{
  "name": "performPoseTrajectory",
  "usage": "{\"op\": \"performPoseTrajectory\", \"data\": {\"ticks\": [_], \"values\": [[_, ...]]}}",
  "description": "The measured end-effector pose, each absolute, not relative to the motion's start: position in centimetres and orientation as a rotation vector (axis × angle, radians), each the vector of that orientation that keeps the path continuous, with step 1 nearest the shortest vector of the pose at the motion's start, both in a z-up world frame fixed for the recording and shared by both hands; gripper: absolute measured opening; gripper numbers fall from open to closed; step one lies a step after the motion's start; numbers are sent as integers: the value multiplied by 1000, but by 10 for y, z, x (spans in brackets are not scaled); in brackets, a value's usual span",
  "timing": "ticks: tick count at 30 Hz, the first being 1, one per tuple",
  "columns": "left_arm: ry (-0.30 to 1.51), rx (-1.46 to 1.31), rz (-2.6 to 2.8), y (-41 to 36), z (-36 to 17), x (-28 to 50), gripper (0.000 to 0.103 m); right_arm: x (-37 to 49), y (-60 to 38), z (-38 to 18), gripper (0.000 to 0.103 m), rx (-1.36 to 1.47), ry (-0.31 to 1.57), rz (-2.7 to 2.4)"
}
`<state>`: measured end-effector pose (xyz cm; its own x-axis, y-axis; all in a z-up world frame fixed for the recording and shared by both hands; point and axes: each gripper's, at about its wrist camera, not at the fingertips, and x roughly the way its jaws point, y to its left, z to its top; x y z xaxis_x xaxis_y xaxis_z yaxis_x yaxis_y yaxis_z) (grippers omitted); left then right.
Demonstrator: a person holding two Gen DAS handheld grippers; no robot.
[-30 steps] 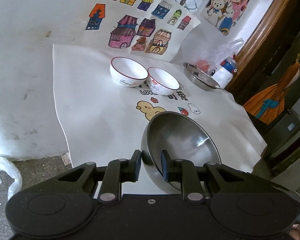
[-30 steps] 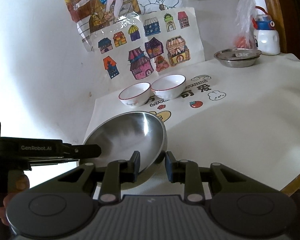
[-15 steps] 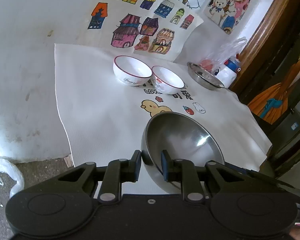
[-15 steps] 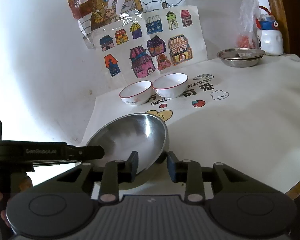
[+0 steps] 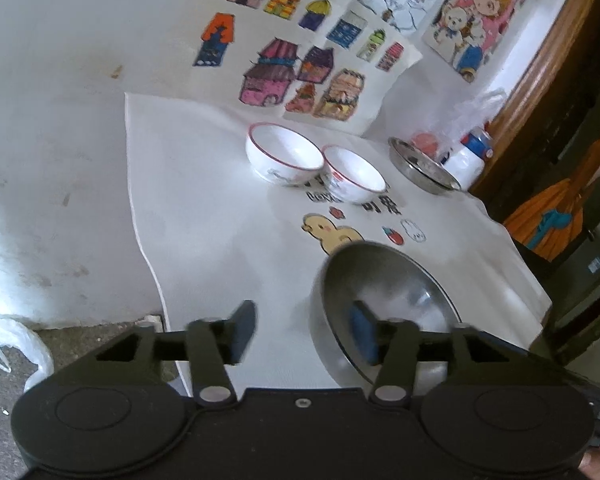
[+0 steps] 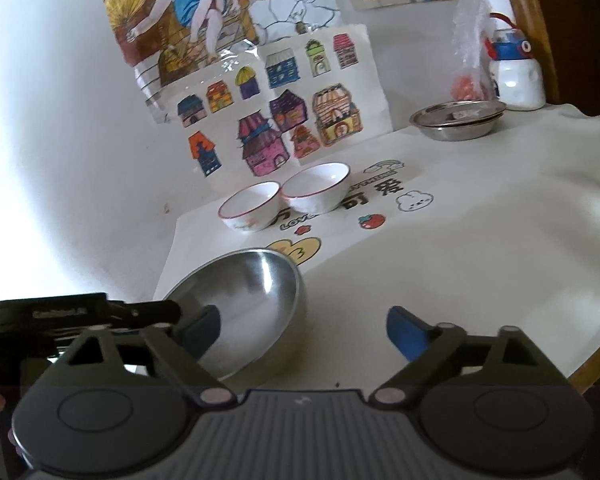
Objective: Organize plates and bowls
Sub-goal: 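Lower the steel bowl onto the cloth and open both tools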
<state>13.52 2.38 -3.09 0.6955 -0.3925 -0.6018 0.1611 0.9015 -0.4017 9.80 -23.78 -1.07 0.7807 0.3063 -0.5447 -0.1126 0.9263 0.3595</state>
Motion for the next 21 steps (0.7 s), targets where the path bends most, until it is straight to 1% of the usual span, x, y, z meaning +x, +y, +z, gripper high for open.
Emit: {"op": "performPoseTrajectory", "data": {"ticks": [1, 2, 6, 8, 10, 13, 21], "values": [[733, -334, -306, 25, -30, 136, 69, 99, -239, -10, 98, 320, 634, 227], [722, -335, -296, 27, -29, 137, 71, 100, -240, -10, 100, 321, 631, 226], [687, -346, -253, 36, -25, 144, 89, 106, -243, -8, 103, 325, 622, 219], [669, -360, -229, 41, -24, 150, 92, 110, -244, -8, 103, 325, 621, 219], [660, -368, -214, 46, -23, 157, 99, 115, -246, -8, 103, 329, 618, 220], [643, -384, -188, 53, -23, 169, 102, 125, -250, -8, 103, 341, 616, 223], [639, -366, -158, 66, -19, 213, 102, 162, -251, -7, 103, 368, 648, 288]]}}
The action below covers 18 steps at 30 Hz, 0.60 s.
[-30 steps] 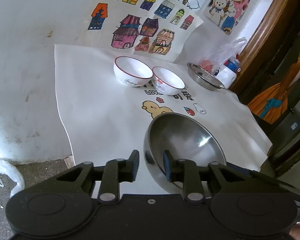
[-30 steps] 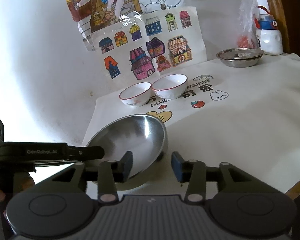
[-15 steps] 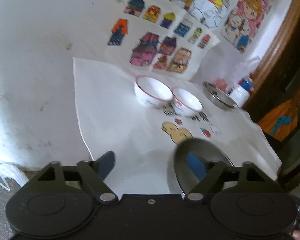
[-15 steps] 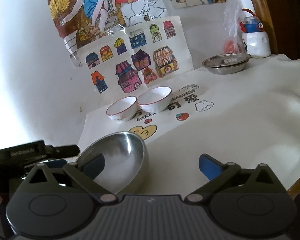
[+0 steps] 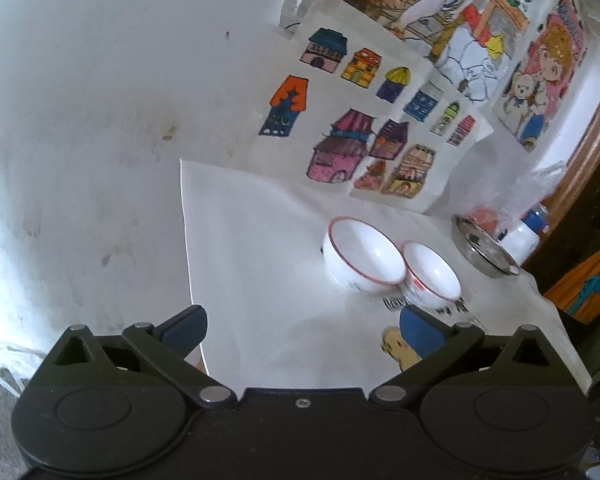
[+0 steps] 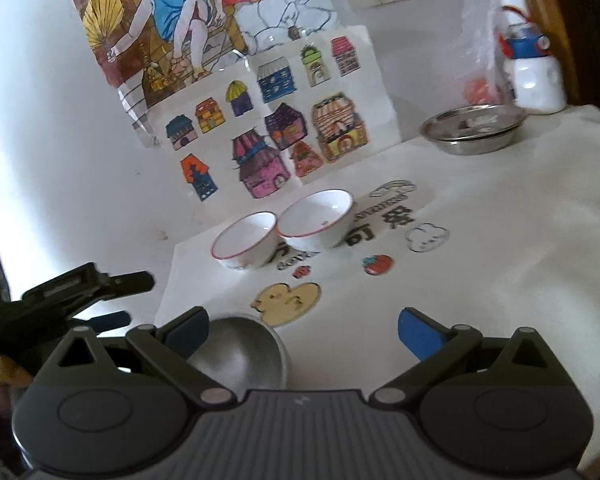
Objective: Organize plates and bowls
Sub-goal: 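Move both tools to the nearer white bowl and close them on its rim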
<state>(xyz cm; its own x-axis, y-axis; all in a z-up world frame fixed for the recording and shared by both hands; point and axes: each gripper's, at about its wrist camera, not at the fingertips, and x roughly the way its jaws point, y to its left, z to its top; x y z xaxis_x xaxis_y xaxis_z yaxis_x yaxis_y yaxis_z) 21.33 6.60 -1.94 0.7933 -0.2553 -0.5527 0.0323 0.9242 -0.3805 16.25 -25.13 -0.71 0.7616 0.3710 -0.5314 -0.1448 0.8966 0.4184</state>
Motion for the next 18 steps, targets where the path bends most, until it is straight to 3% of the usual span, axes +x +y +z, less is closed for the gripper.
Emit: {"op": "performPoseTrajectory", "data": {"ticks": [10, 18], "values": [[654, -227, -165, 64, -15, 278, 102, 221, -225, 1, 103, 390, 752, 383], [673, -96, -210, 58, -17, 323, 102, 266, -207, -12, 103, 597, 890, 447]]}}
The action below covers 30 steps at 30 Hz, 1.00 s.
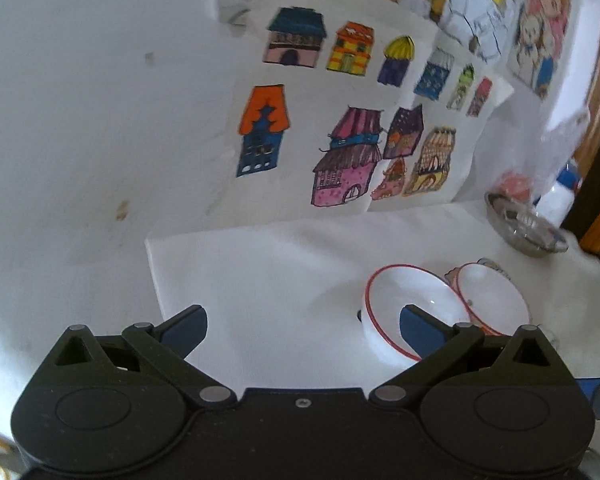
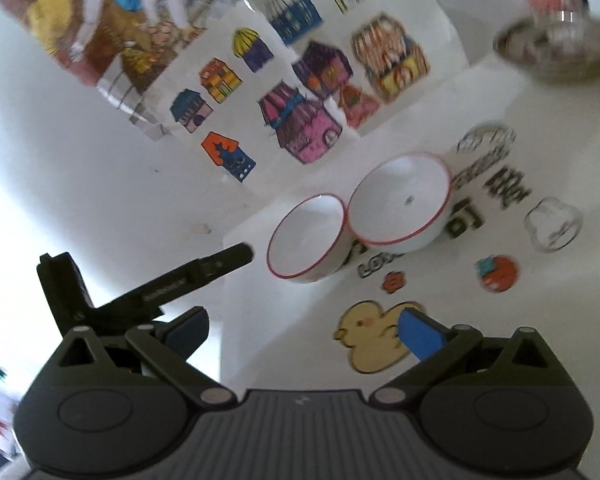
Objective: Organize plates and bowls
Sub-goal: 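Move both tools to the nearer white bowl and close them on its rim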
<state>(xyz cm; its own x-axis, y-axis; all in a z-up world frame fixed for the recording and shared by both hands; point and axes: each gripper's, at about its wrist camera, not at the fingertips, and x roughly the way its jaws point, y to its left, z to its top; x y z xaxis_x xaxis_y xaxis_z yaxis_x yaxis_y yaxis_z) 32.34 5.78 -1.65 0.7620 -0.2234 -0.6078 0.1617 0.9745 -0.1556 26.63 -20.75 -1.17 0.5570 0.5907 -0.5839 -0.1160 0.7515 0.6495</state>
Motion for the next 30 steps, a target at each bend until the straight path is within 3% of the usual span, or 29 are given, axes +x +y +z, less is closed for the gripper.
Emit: {"op": "performPoseTrajectory", "data": {"ticks": [11, 21, 30], "values": [[678, -13, -304, 45, -21, 362, 102, 290, -178, -17, 98, 487, 915, 313], [733, 0, -361, 38, -28, 378, 102, 309, -172, -28, 84, 552, 942, 284], [763, -7, -398, 33, -27, 382, 88, 316, -167, -33, 70, 544, 938, 252]]}}
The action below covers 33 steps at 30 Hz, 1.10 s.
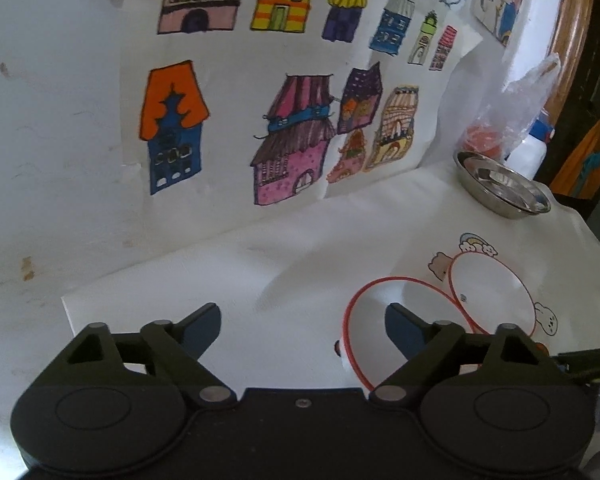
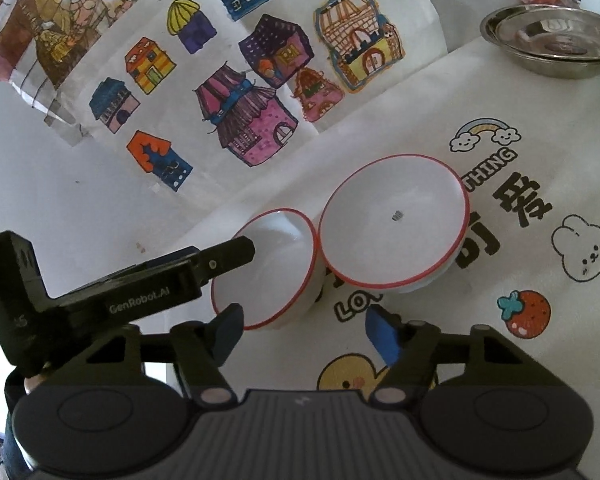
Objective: Organize plates and bowls
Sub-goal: 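Move both tools to the nearer white bowl and close them on its rim, then lift the white bowl with both tools and carry it over the steel bowl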
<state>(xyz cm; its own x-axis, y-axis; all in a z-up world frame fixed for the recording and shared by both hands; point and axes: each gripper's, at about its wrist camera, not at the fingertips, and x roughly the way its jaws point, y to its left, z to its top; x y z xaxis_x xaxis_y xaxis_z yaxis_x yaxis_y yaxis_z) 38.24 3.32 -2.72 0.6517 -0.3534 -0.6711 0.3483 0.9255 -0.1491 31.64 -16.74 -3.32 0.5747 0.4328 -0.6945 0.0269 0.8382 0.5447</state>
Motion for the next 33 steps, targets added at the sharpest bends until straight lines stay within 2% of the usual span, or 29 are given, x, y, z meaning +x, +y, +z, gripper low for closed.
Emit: {"op": "performPoseTrajectory", "data": {"ticks": [8, 11, 13, 17, 20, 22, 33], "values": [[783, 12, -439, 23, -29, 382, 73, 321, -165, -37, 52, 567, 938, 264], [801, 12, -448, 20, -31, 383, 59, 323, -165, -38, 47, 570, 936, 264], [814, 13, -437, 19, -33, 385, 38, 324, -166, -39, 45, 577, 936, 268], [815, 3, -435, 20, -35, 383, 32, 323, -167, -41, 39, 585, 922, 275], [815, 3, -440, 19, -35, 381, 23, 322, -166, -39, 30, 582, 915, 288], [816, 6, -451, 17, -34, 379, 13, 322, -165, -38, 28, 577, 912, 288], [834, -23, -412, 17, -33, 363, 12, 315, -167, -39, 25, 589, 913, 296]]}}
